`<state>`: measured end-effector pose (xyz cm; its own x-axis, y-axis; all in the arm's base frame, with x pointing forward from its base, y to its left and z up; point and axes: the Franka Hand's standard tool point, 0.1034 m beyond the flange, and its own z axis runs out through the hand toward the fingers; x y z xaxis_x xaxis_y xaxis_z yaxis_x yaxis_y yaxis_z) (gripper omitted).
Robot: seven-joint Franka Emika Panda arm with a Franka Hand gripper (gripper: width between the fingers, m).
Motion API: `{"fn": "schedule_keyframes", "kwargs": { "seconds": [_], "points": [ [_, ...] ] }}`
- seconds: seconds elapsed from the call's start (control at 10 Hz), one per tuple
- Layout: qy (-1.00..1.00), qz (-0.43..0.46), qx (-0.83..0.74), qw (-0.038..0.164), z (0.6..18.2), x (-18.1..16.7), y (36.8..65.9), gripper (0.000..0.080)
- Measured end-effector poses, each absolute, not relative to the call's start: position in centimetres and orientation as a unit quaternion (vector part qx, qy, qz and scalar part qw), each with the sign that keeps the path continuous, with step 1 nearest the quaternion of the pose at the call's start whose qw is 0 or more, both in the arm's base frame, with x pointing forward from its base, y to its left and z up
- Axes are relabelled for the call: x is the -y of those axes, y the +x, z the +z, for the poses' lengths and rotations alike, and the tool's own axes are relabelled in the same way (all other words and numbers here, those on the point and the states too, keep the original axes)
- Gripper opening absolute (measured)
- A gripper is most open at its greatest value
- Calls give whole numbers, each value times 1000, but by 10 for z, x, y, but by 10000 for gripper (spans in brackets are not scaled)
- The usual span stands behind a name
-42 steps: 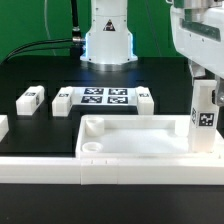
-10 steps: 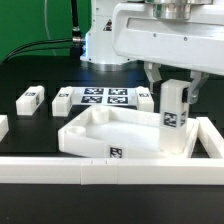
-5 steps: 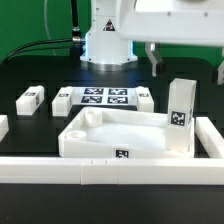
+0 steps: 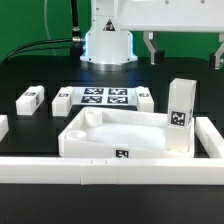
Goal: Assemble desk
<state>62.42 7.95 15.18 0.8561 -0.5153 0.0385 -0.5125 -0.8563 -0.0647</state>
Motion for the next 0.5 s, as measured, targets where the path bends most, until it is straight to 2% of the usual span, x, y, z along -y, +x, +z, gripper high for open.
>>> {"fn": "schedule_keyframes", "kwargs": {
  "seconds": [0.3, 0.4, 0.5],
  "points": [
    [-973, -39, -224, 30, 155, -77, 619, 649],
    [-981, -56, -182, 34, 157, -74, 605, 649],
    [-985, -85, -143, 34, 151, -72, 591, 649]
  ]
}}
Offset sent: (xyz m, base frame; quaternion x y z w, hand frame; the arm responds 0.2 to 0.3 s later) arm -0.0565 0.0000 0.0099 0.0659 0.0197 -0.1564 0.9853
